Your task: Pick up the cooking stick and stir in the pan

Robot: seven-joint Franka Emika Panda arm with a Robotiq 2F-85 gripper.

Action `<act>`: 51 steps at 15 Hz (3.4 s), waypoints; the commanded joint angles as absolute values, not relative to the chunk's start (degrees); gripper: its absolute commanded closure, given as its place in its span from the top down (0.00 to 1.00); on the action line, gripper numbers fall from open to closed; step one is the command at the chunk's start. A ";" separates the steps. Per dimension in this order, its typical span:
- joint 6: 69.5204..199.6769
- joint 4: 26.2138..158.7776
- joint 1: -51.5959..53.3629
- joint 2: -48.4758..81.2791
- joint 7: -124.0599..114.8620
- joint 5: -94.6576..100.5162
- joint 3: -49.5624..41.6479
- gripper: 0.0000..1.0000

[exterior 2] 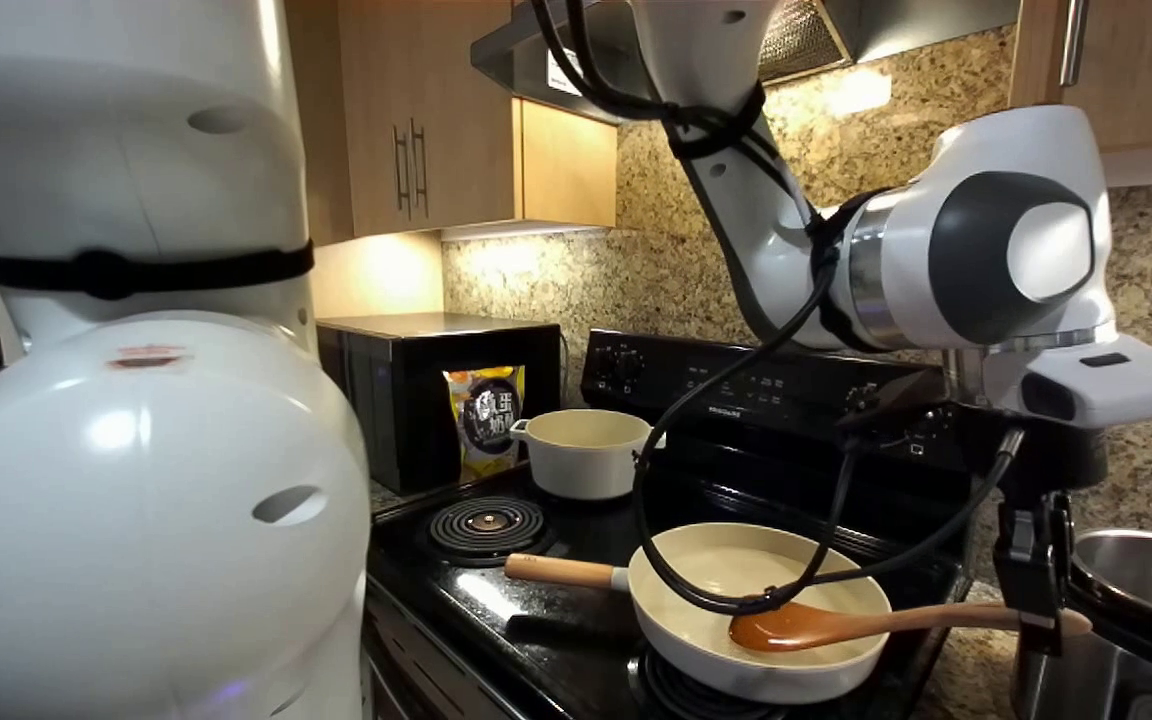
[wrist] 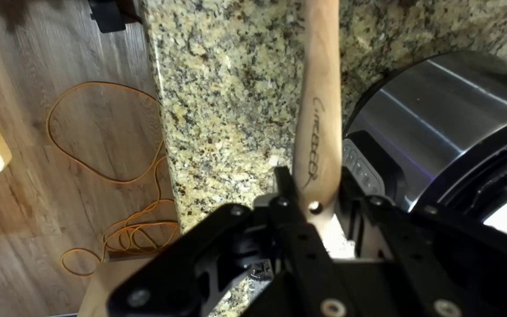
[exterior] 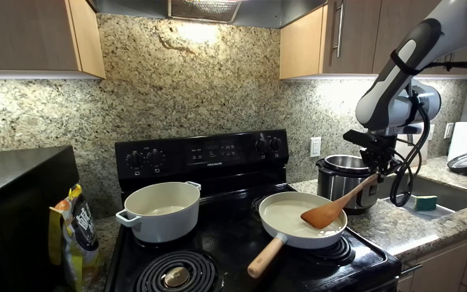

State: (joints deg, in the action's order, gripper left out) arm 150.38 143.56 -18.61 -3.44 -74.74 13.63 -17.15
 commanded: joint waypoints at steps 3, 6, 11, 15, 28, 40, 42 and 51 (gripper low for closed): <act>149.55 140.74 -18.88 -2.37 -95.56 28.49 -14.29 0.10; 147.70 139.28 -17.89 -1.69 -101.13 30.76 -13.64 0.10; 145.49 136.76 -15.69 0.10 -106.99 31.77 -12.73 0.10; 142.79 134.99 -13.20 1.91 -107.50 31.08 -12.01 0.10; 140.17 137.50 -8.45 2.73 -102.39 31.60 -11.56 0.10; 136.35 140.07 -11.38 -0.44 -104.36 42.45 -14.96 0.10; 136.10 139.45 -12.11 -0.48 -104.88 42.90 -15.22 0.10; 137.51 134.97 -12.64 1.64 -107.11 40.82 -15.01 0.10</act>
